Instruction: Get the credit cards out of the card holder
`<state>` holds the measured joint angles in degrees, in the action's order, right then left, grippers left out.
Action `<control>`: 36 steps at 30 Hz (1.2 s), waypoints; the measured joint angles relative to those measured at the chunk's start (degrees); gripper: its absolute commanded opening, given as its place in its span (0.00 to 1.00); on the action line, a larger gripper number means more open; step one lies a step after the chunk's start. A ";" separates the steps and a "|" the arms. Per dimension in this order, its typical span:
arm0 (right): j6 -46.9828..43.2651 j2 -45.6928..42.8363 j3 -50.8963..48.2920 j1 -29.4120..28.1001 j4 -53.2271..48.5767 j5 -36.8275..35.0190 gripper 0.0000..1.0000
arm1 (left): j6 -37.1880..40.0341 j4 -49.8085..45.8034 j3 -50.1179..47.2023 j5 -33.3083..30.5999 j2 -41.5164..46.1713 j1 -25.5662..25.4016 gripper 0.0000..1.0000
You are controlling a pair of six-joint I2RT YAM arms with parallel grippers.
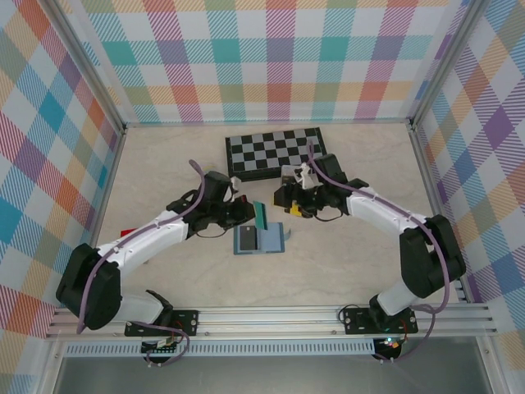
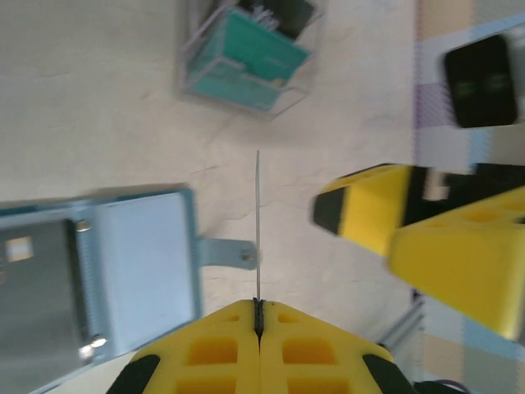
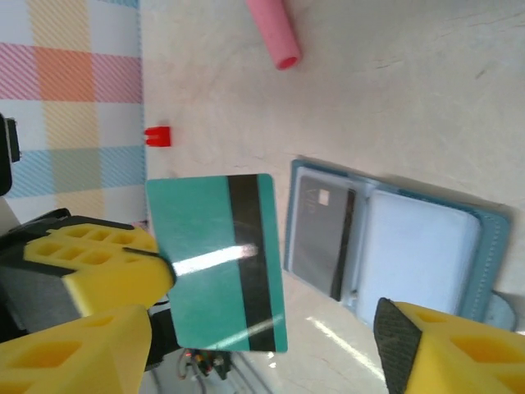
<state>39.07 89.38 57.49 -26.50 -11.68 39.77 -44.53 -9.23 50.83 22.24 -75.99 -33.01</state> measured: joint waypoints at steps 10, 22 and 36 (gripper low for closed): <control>6.97 1.66 -1.79 0.81 11.45 12.26 0.56 | -6.60 9.53 -1.97 5.68 2.23 1.57 0.00; 9.14 0.85 -3.54 2.78 15.08 16.33 0.01 | -8.63 10.36 -3.72 6.03 3.04 1.73 0.01; -10.75 -3.67 6.43 2.67 -2.80 0.76 0.00 | -2.73 -8.87 3.72 -10.78 3.32 2.16 0.94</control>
<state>28.32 85.71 63.92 -23.83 -14.48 40.53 -47.27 -18.11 54.54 11.46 -72.66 -30.85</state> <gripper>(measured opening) 0.040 0.901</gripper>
